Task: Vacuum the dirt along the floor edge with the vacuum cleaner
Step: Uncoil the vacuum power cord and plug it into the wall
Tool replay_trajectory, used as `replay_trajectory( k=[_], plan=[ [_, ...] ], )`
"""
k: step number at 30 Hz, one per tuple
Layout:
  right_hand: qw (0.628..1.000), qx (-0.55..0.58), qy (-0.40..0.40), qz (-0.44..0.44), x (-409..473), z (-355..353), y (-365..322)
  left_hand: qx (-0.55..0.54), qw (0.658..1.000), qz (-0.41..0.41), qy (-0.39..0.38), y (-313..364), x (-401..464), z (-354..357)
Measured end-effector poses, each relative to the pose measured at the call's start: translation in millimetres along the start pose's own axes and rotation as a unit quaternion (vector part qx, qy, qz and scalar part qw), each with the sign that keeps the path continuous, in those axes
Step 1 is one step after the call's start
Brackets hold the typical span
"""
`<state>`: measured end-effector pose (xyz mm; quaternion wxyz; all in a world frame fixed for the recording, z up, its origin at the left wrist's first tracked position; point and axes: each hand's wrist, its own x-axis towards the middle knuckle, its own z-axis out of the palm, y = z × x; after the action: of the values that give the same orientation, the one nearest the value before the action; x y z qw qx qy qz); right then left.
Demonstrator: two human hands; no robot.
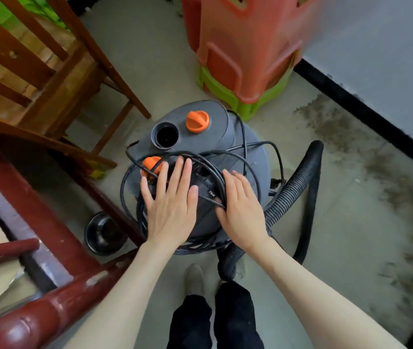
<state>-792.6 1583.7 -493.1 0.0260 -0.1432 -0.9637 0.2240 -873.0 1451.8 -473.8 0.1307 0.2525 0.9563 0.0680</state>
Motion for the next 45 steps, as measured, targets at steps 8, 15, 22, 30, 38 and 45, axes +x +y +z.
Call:
replay_trajectory(
  k=[8,15,22,30,38,45],
  plan=[
    [0.996,-0.004,0.018,0.089,-60.3,-1.5,2.6,0.006,0.998,0.057,-0.018,22.5,-41.6,11.6],
    [0.989,-0.026,0.027,0.141,-131.4,-2.8,-3.0,0.016,0.992,0.126,-0.016,34.6,-93.5,27.7],
    [0.983,0.006,0.027,0.182,-207.8,0.8,-12.5,0.035,0.986,0.162,-0.016,41.3,-157.0,43.2],
    [0.98,0.041,0.017,0.194,-292.4,10.8,-30.6,0.04,0.977,0.203,-0.047,38.0,-225.9,53.6],
    [0.972,0.041,0.042,0.229,-338.9,30.5,-71.9,0.073,0.965,0.247,-0.055,17.7,-260.7,55.5],
    [0.963,0.023,0.038,0.267,-359.6,51.5,-114.4,0.082,0.95,0.295,-0.062,-15.7,-279.6,51.8]
  ],
)
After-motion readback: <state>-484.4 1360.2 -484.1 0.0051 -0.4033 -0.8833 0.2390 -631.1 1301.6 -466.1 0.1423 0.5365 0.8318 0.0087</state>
